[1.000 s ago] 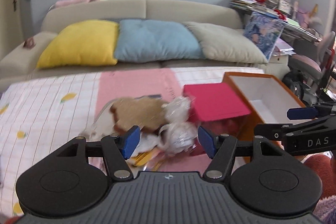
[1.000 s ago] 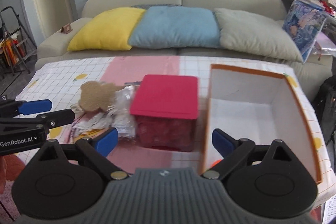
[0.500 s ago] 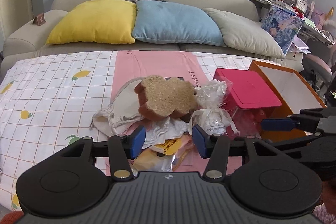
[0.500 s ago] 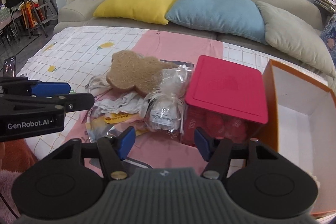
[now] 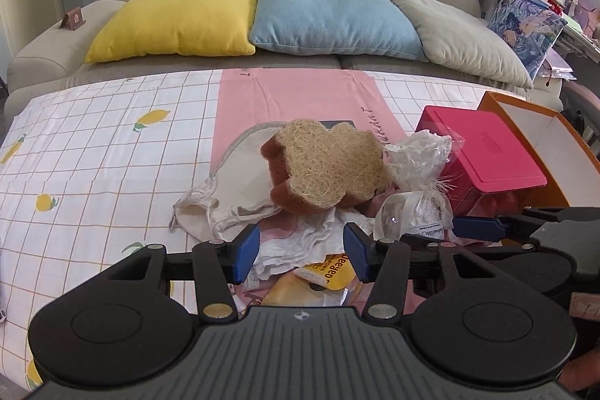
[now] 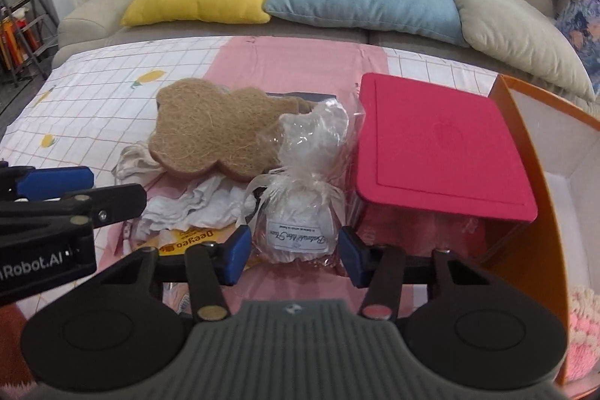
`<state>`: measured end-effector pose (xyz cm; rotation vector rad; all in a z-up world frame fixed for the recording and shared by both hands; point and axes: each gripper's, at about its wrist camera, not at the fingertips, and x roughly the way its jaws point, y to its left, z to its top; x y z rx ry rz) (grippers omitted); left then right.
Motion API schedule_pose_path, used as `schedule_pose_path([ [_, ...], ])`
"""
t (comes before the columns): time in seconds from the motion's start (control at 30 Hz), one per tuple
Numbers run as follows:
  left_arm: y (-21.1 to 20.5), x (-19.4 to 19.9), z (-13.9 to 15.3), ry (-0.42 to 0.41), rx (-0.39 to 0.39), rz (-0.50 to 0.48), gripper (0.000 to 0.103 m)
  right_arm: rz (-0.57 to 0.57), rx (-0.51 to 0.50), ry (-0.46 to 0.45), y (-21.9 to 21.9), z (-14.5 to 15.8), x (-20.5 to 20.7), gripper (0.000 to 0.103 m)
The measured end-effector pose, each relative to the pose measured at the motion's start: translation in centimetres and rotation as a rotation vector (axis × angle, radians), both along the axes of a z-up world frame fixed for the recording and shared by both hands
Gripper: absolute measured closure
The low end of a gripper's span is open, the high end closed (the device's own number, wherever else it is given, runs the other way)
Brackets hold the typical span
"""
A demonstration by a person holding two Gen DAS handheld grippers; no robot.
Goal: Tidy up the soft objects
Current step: 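Move both tools back over the pile of soft items, then grasp the brown sponge with left gripper while right grasps white mesh bag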
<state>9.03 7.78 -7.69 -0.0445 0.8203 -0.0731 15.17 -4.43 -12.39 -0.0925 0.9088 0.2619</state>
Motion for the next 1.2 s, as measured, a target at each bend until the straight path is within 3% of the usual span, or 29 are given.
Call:
schedule_pose_path([
  [0.07, 0.2, 0.6, -0.1, 0.002, 0.007, -0.002, 0.038, -0.021, -0.002, -0.001, 0.3, -0.5, 0.2, 0.053],
  [0.1, 0.3, 0.8, -0.1, 0.004, 0.006, -0.007, 0.036, -0.028, -0.006, 0.001, 0.5, -0.7, 0.3, 0.058],
  [0.27, 0.3, 2.5, -0.3, -0.004, 0.007, -0.030, 0.028, -0.019, 0.000, 0.021, -0.1, -1.3, 0.6, 0.095],
  [0.47, 1.3, 5.4, -1.0, -0.036, -0.016, -0.011, 0.016, 0.047, 0.008, 0.023, -1.1, -0.3, -0.6, 0.097],
  [0.7, 3.1, 8.3, -3.5, 0.038, -0.179, -0.046, 0.015, 0.058, 0.008, 0.029, -1.5, -0.1, -0.9, 0.097],
  [0.8, 3.0, 8.3, -3.4, 0.039, -0.240, -0.048, 0.030, 0.062, 0.004, 0.025, -1.7, 0.0, -1.2, 0.097],
  [0.83, 2.8, 8.4, -3.3, 0.047, -0.242, -0.046, 0.042, 0.063, 0.002, 0.023, -1.7, 0.0, -1.3, 0.097],
  [1.03, 1.3, 6.0, -1.0, -0.020, -0.203, -0.057, 0.066, 0.075, 0.013, 0.003, -2.4, 0.9, -2.1, 0.097],
  [1.2, -0.3, 2.3, 1.6, -0.086, -0.132, -0.060, 0.068, 0.102, 0.026, 0.005, -3.6, 2.2, -3.5, 0.098],
])
